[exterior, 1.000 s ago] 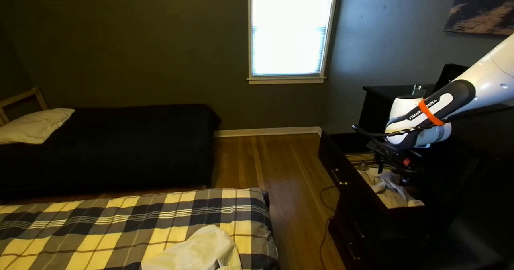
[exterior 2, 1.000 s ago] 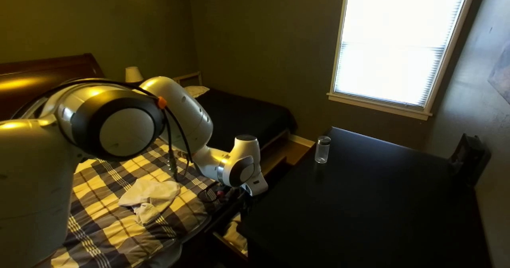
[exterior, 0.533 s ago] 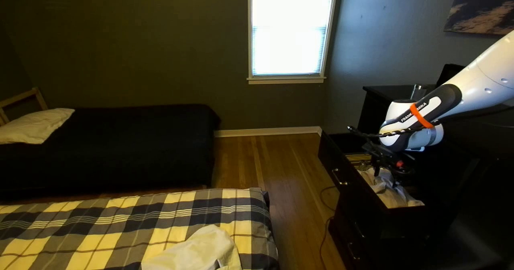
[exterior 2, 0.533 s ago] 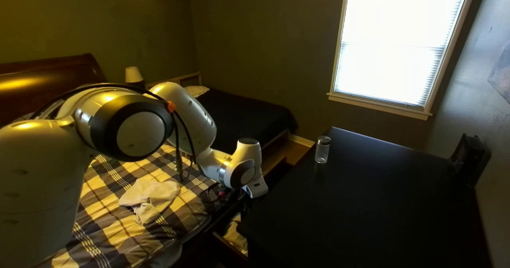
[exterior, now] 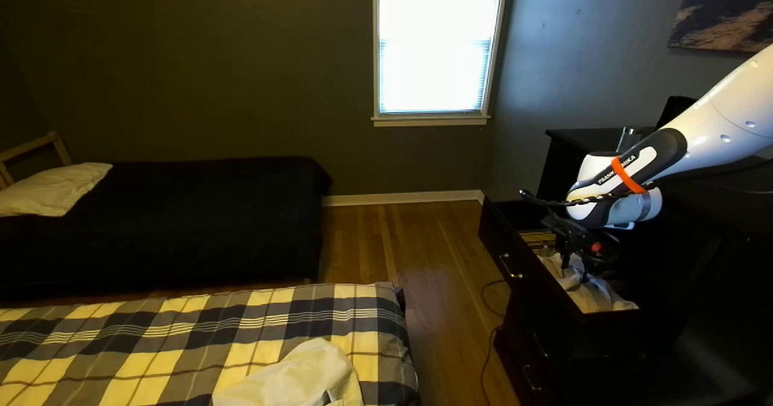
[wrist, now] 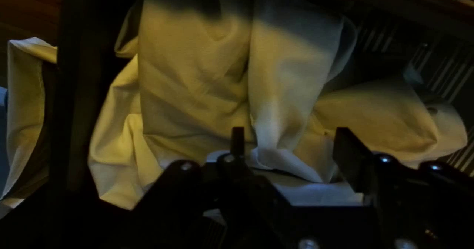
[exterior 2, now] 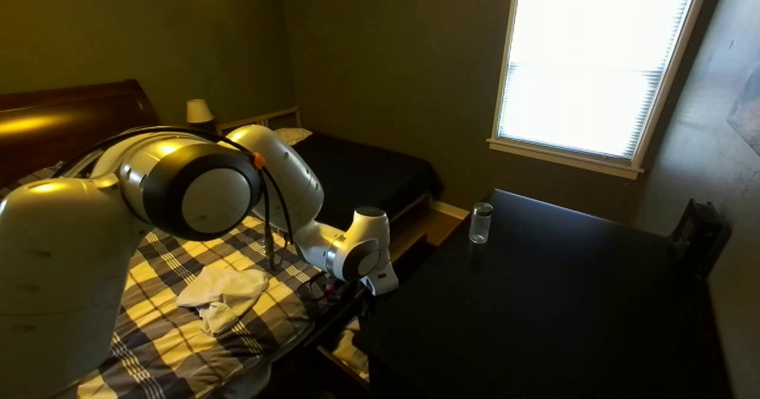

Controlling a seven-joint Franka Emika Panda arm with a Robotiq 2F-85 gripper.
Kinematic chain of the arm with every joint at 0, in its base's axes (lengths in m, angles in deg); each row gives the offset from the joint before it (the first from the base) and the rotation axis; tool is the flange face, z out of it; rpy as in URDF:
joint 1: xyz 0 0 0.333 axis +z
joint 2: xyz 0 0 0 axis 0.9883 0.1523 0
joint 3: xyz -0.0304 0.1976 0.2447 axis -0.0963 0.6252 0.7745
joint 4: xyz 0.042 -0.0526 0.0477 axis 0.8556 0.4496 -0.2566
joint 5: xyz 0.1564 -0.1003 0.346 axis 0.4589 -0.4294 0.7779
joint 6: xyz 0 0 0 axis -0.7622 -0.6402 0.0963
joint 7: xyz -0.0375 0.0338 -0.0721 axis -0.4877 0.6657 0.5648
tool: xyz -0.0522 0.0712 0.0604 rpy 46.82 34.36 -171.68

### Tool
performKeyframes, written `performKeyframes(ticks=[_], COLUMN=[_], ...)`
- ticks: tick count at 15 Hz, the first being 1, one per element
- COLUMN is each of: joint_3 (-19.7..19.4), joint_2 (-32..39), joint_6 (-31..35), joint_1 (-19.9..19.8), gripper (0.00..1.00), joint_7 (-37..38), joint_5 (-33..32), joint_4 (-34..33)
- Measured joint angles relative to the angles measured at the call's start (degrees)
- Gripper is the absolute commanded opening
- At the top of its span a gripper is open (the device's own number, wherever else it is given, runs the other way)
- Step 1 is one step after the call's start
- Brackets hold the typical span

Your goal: Remove the shirt from the drawer

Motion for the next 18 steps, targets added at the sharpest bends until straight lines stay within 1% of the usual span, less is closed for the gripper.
performKeyframes(ticks=[1, 2, 7, 9, 10, 11, 12, 14, 15, 18], joint_3=[0.00, -0.01, -0.03, -0.03, -0.04, -0.04, -0.03, -0.04, -0.04, -0.11], joint_2=[0.01, 0.01, -0.01, -0.10, -0.17, -0.26, -0.35, -0.43, -0.44, -0.51], joint_6=[0.00, 0.00, 0.03, 0.04, 0.04, 0.04, 0.04, 0.04, 0.04, 0.04], joint_1=[0.04, 0.08, 0.29, 0.47, 0.55, 0.64, 0.70, 0.74, 0.74, 0.86], gripper=[0.38, 0.44, 0.44, 0.40, 0.33, 0.31, 0.26, 0.28, 0.25, 0.29], joint_7=[0.00, 0.00, -0.07, -0.12, -0.14, -0.21, -0.26, -0.36, -0.45, -0.62], joint_5=[0.04, 0.07, 0.14, 0.14, 0.14, 0.14, 0.14, 0.15, 0.15, 0.15], joint_4=[-0.07, -0.13, -0.25, -0.25, -0.25, -0.25, -0.25, -0.25, -0.25, -0.22])
